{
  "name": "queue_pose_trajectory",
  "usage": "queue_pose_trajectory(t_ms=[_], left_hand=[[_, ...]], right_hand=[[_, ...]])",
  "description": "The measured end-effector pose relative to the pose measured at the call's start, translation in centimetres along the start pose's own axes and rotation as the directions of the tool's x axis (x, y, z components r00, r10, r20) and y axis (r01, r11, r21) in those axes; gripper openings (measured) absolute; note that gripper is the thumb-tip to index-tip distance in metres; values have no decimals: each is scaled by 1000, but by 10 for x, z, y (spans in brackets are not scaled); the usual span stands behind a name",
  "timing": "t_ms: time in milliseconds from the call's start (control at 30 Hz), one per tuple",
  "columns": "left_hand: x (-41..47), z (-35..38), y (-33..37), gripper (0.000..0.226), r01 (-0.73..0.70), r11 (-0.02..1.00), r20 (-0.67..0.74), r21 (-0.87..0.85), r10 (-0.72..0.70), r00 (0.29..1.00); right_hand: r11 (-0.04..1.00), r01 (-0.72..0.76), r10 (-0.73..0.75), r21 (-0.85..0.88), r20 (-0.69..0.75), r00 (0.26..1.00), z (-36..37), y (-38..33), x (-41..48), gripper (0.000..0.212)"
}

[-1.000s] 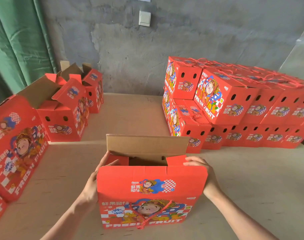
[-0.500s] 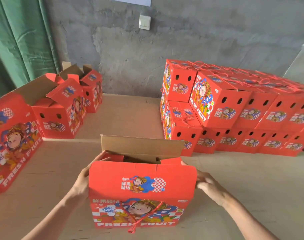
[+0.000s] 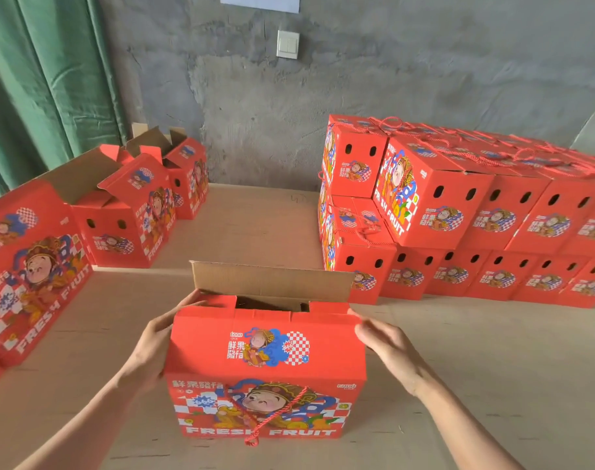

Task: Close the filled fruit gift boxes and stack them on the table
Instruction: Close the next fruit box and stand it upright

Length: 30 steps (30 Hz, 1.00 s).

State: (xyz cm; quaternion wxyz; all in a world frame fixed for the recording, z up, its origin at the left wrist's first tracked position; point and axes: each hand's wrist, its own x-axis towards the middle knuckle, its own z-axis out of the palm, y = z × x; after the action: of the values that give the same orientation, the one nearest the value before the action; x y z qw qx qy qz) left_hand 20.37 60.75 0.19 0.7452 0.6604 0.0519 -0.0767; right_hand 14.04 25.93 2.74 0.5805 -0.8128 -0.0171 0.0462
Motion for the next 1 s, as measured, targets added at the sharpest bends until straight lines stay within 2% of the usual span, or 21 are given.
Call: queue_pose_trajectory(t_ms=[33,67,133,233,333,433,500,667,800,1000], left_hand=[[1,-1,-1,30,12,999,21,-35,-11,1000],[2,-1,-1,35,42,997,36,-62,-40,999],[-1,0,5,41,52,997,37,-56,-50,998],[-3,7,3,22,-141,955,-16,261,150,989],[-3,11,-2,19,-266,834,-42,484,325,945],[-1,10,-6,20,-243,741,-81,626,371,925],[-1,9,-7,26,-258,694,-70,672,407,911],[0,11,-7,24,-313,608,-26,730,482,876],[1,11,-6,20,-318,592,-13,741,486,874],[0,9,-7,12,-290,640,-48,711,456,889]], right_hand=[[998,32,-36,-47,-85,996,7,4,4,38],[993,64,-79,-96,-159,984,13,4,6,38],[949,90,-174,-304,-261,950,31,4,7,36],[869,70,-293,-489,-397,870,48,12,11,22],[872,61,-305,-486,-440,845,51,15,14,14],[878,85,-323,-471,-451,832,48,18,15,13],[881,104,-333,-461,-450,829,47,18,17,14],[881,86,-323,-466,-456,829,39,18,19,13],[862,66,-327,-503,-451,831,40,20,21,15],[869,67,-316,-490,-446,837,39,20,22,18]])
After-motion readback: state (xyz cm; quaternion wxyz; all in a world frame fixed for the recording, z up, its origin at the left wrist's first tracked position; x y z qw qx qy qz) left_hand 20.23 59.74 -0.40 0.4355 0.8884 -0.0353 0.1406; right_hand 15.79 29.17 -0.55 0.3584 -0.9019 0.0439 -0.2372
